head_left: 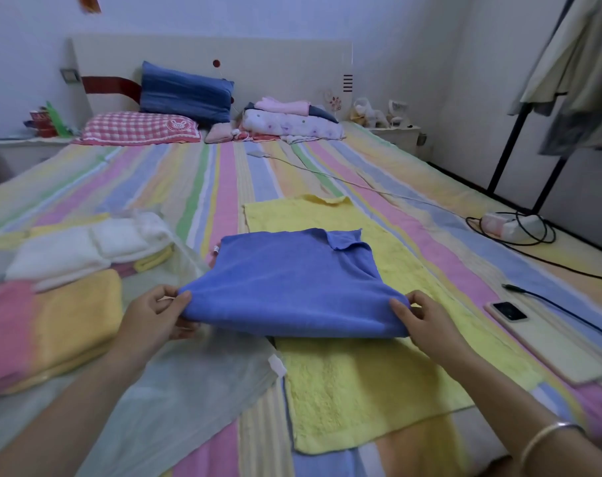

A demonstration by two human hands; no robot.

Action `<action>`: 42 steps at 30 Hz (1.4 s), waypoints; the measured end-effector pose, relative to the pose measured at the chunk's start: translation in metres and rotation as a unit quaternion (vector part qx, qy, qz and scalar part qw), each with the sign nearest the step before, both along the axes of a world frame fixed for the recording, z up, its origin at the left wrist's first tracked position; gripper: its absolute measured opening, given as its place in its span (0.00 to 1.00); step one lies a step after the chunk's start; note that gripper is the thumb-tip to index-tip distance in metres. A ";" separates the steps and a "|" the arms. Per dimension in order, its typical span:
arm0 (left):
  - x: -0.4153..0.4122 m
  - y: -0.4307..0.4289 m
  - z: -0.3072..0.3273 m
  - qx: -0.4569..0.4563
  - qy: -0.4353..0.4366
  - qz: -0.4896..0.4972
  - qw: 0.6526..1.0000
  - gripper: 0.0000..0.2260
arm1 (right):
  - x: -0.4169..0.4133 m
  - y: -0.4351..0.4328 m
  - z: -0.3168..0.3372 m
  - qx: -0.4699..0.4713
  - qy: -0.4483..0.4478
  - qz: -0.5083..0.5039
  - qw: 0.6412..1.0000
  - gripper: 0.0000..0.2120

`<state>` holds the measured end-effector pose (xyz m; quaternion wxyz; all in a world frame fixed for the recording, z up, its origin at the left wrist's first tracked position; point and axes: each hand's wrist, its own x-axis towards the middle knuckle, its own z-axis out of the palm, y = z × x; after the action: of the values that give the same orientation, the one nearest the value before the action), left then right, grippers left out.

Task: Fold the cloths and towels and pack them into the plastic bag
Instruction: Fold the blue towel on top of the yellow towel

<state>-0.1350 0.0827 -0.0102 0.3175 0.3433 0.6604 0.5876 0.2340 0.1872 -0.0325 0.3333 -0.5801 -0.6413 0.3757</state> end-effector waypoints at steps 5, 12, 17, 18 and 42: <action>-0.012 -0.020 -0.001 -0.064 0.143 0.014 0.988 0.09 | 0.020 -0.014 0.002 0.113 -0.205 -0.018 0.972 0.16; -0.006 -0.059 -0.018 -0.199 0.280 -0.073 0.936 0.16 | 0.033 -0.045 0.007 0.083 -0.384 -0.080 0.916 0.31; -0.011 -0.064 -0.029 -0.299 0.391 -0.064 0.868 0.13 | 0.040 -0.048 0.008 0.065 -0.500 -0.094 0.858 0.26; -0.008 -0.063 -0.028 -0.294 0.414 -0.036 0.860 0.13 | 0.037 -0.046 0.008 0.078 -0.494 -0.087 0.862 0.23; 0.087 0.105 -0.033 -0.148 0.622 -0.148 0.755 0.12 | -0.042 0.106 -0.035 0.164 -0.392 0.174 0.888 0.31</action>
<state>-0.0476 0.1874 -0.0433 -0.0331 0.6753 0.7318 0.0857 0.1925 0.2933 -0.0676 0.0748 -0.4961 -0.8631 0.0589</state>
